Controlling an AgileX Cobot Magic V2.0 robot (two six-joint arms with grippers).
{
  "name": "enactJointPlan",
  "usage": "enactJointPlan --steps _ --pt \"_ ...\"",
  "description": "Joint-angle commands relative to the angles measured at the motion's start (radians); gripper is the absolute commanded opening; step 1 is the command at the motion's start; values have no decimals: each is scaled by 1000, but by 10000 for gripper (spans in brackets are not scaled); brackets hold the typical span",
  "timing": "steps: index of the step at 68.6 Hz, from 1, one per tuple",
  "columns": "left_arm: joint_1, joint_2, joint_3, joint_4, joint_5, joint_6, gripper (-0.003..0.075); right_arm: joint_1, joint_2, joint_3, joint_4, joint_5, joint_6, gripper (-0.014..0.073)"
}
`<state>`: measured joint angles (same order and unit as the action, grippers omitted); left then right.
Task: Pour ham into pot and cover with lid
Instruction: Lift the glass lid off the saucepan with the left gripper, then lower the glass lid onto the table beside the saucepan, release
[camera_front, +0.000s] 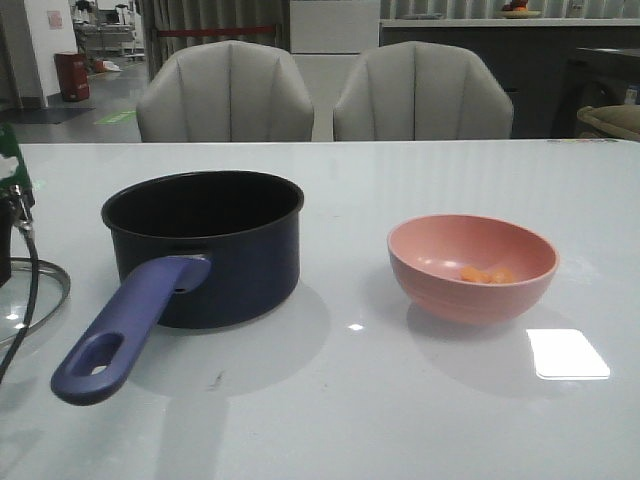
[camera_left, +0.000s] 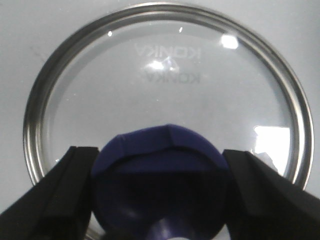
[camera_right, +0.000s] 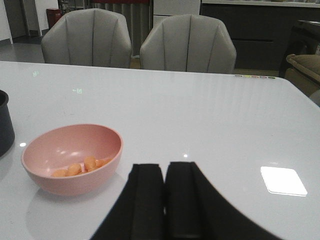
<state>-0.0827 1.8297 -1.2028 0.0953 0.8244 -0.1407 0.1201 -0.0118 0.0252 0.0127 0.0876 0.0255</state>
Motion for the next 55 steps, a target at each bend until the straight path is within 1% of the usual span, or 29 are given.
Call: enactJointPlan --steps 1,8,19,36,49,55 --pt "1 -29 -26 6 0 -5 496 -5 -18 -4 -13 -76 0 134" --pt "1 -27 -35 8 4 -5 501 -5 -18 -4 -13 -76 0 134" --pt "-10 -37 -90 6 59 -5 501 -5 -18 -4 -13 -76 0 134" --pt "-14 -119 -94 -30 20 -5 501 -5 -18 -4 -13 -76 0 134" --pt "-14 -119 -78 -28 20 -5 501 -5 -18 -4 -13 -76 0 134" --pt "-14 -115 -46 -30 7 -5 501 -5 -18 -4 -13 -76 0 134"
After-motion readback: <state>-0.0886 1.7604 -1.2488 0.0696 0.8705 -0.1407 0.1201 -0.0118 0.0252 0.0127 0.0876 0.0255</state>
